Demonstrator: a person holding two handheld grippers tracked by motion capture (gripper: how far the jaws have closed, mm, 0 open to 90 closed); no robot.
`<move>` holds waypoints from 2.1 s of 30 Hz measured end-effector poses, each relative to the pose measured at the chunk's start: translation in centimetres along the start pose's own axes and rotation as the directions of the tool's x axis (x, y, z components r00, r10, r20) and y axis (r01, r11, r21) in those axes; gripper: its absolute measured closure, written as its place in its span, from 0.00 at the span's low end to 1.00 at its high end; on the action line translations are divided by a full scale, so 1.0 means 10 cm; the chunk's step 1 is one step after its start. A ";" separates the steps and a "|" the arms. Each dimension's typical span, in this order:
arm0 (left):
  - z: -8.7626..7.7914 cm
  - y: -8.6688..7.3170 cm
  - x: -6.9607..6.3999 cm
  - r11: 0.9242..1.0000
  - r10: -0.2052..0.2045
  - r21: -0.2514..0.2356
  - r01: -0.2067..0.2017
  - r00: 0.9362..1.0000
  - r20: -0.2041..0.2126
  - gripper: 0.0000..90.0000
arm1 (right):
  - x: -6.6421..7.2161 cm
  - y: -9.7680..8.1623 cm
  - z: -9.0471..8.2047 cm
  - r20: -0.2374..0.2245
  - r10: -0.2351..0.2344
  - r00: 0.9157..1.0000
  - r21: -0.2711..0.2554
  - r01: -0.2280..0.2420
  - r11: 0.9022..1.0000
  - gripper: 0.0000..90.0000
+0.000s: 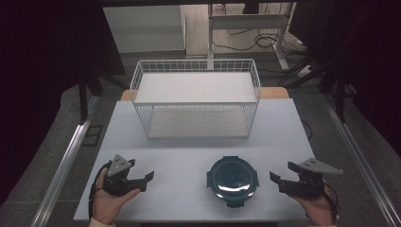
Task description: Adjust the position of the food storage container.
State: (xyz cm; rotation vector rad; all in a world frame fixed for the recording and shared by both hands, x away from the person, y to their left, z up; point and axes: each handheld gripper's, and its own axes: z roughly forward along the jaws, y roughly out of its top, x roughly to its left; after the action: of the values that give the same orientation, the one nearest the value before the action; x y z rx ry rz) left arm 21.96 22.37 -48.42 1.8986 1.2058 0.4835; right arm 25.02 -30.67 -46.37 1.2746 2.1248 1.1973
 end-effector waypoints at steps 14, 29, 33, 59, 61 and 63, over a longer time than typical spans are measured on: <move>0.02 -0.01 0.01 1.000 0.003 0.028 -0.003 1.000 0.012 0.19 | -0.01 0.00 -0.06 -0.015 0.010 1.000 0.011 -0.010 1.000 0.25; 0.02 0.00 -0.03 0.999 0.008 0.040 -0.009 1.000 0.018 0.19 | 0.02 0.00 -0.07 -0.011 -0.023 1.000 0.055 0.024 0.998 0.31; 0.03 -0.01 -0.03 0.999 0.011 0.044 -0.012 1.000 0.023 0.19 | 0.05 0.02 -0.10 -0.024 -0.030 0.999 0.067 0.031 0.997 0.37; 0.05 -0.04 -0.05 0.998 0.022 0.060 -0.024 0.999 0.031 0.19 | 0.53 -0.18 -0.02 -0.234 -0.214 0.948 0.288 0.278 0.916 0.99; 0.06 -0.04 -0.05 0.998 0.025 0.064 -0.027 0.999 0.031 0.19 | 0.58 -0.19 0.02 -0.239 -0.227 0.944 0.291 0.293 0.911 0.99; 0.06 -0.05 -0.05 0.997 0.027 0.068 -0.029 0.999 0.030 0.19 | 0.62 -0.19 0.05 -0.236 -0.234 0.943 0.290 0.298 0.910 0.99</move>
State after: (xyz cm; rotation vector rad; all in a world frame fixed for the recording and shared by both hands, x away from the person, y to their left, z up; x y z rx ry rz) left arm 21.92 21.77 -49.12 1.9766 1.1917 0.4329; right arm 21.21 -25.61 -47.65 0.9698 2.6256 0.9176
